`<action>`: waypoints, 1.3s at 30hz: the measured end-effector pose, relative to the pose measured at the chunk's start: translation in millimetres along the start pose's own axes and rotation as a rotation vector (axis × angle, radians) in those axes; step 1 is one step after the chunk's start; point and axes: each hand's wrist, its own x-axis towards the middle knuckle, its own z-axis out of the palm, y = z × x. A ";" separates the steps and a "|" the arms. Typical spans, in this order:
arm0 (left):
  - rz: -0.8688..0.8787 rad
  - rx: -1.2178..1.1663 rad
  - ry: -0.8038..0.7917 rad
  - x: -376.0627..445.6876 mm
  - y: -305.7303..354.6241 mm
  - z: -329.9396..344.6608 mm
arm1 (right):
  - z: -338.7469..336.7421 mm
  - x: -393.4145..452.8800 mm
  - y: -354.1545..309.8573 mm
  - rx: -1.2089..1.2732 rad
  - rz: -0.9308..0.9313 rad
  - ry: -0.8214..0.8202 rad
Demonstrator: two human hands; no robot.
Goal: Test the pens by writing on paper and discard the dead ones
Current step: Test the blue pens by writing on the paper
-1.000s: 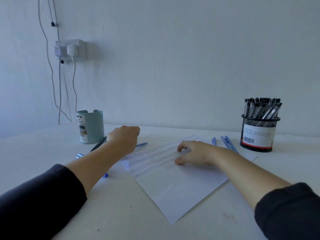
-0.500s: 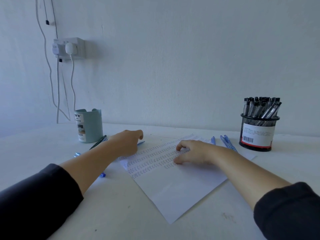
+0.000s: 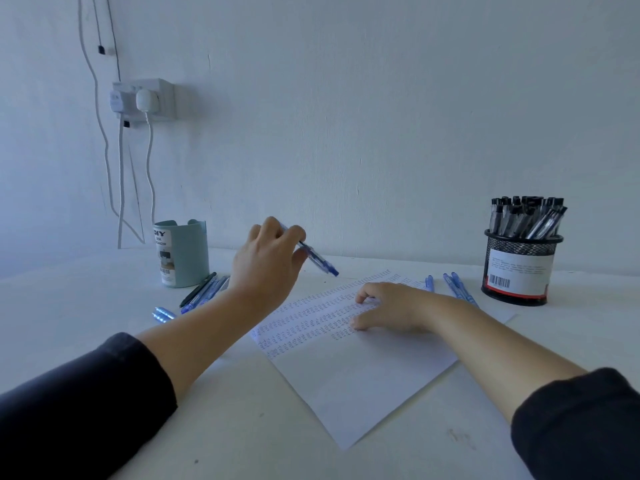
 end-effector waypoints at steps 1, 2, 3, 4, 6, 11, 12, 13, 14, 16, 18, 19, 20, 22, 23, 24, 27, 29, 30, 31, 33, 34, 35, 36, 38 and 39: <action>0.013 0.028 0.017 -0.5 -0.8 0.3 | 0.1 0.7 0.3 -0.002 0.003 0.004; 0.022 0.040 0.025 -0.4 -1.8 1.5 | 0.1 0.7 0.5 -0.004 0.004 0.006; 0.026 0.025 0.009 -0.1 -2.3 2.2 | 0.1 0.9 0.6 -0.005 0.002 0.006; 0.027 -0.013 -0.017 0.3 -1.8 1.9 | 0.2 0.8 0.4 -0.005 -0.001 0.004; 0.028 -0.096 -0.070 1.1 -0.1 1.2 | 0.2 0.7 0.3 -0.003 -0.004 0.000; 0.001 -0.131 -0.050 -2.3 5.6 3.7 | -0.4 -0.6 -0.4 -0.006 -0.008 0.001; -0.002 -0.102 -0.062 -2.7 5.2 3.7 | -0.6 -1.3 -0.7 -0.010 -0.008 0.000; -0.006 -0.050 -0.096 -3.0 5.0 2.6 | -0.8 -1.7 -0.9 -0.012 -0.008 0.000; -0.015 0.014 -0.137 -3.1 5.4 1.8 | -0.8 -2.0 -1.1 -0.012 -0.007 -0.001; -0.040 0.119 -0.211 -2.7 4.7 1.7 | -0.7 -1.5 -1.1 -0.006 -0.003 -0.003; -0.049 0.168 -0.224 -2.4 5.5 1.7 | -0.6 -0.8 -1.3 -0.002 0.005 -0.003; -0.048 0.180 -0.224 -2.3 5.8 2.4 | -0.6 -0.6 -1.4 -0.004 0.008 -0.004; -0.049 0.180 -0.226 -2.5 6.7 2.3 | -0.6 -0.4 -1.5 -0.007 0.007 -0.004; -0.057 0.168 -0.225 -3.1 8.1 1.8 | -0.7 -0.7 -1.3 -0.007 0.006 -0.004; -0.056 0.157 -0.219 -3.4 8.4 1.5 | -0.6 -1.1 -1.1 -0.005 0.007 -0.005; -0.052 0.140 -0.216 -3.7 9.0 0.8 | -0.7 -1.5 -0.9 -0.003 0.008 -0.005; -0.036 0.063 -0.213 -4.2 9.8 -0.3 | -0.6 -2.0 -0.8 -0.008 0.004 -0.004; -0.022 0.021 -0.178 -4.5 9.0 0.6 | -0.9 -2.0 -1.0 -0.007 0.003 -0.003; -0.004 0.005 -0.149 -4.7 8.4 1.2 | -1.0 -1.9 -1.1 -0.008 0.002 -0.004; 0.026 -0.001 -0.119 -5.1 6.9 2.9 | -1.0 -1.5 -1.0 -0.012 0.001 -0.004; 0.098 0.010 -0.109 -5.8 2.9 6.8 | -1.3 -1.5 -1.1 -0.017 -0.001 -0.002; 0.128 -0.016 -0.118 -6.2 1.3 8.8 | -1.5 -2.0 -1.3 -0.015 -0.001 -0.003; 0.150 -0.071 -0.122 -6.4 1.2 10.2 | -1.7 -3.1 -1.7 -0.010 -0.002 -0.007; 0.160 -0.128 -0.128 -6.6 2.7 9.6 | -2.1 -4.3 -1.9 -0.007 -0.006 -0.013; 0.190 -0.217 -0.077 -7.1 6.2 8.0 | -2.9 -6.3 -1.9 -0.005 -0.020 -0.026; 0.215 -0.264 -0.038 -7.5 8.1 7.2 | -3.1 -7.1 -1.8 -0.004 -0.024 -0.030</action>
